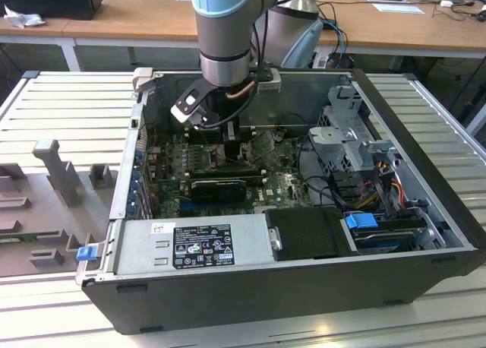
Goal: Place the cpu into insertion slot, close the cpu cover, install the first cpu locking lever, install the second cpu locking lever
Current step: 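Place the cpu into insertion slot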
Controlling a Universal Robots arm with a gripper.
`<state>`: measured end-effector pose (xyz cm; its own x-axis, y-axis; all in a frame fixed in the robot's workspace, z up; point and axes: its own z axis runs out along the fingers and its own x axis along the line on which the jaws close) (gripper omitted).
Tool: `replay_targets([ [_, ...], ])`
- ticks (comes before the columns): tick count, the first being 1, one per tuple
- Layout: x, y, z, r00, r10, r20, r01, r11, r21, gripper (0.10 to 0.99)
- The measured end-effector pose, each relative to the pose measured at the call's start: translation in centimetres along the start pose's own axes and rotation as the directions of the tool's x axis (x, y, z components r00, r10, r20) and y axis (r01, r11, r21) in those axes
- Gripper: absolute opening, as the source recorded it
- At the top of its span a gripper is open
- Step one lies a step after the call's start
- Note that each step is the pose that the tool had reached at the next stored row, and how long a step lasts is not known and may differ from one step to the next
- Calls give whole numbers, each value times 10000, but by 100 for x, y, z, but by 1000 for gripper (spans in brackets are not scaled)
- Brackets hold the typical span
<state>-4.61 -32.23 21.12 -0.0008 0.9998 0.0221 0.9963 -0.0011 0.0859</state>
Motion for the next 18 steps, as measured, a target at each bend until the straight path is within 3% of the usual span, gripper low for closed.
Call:
replay_targets([
  [18, 11, 7, 95, 10000, 29, 2, -29, 10000, 29, 529],
])
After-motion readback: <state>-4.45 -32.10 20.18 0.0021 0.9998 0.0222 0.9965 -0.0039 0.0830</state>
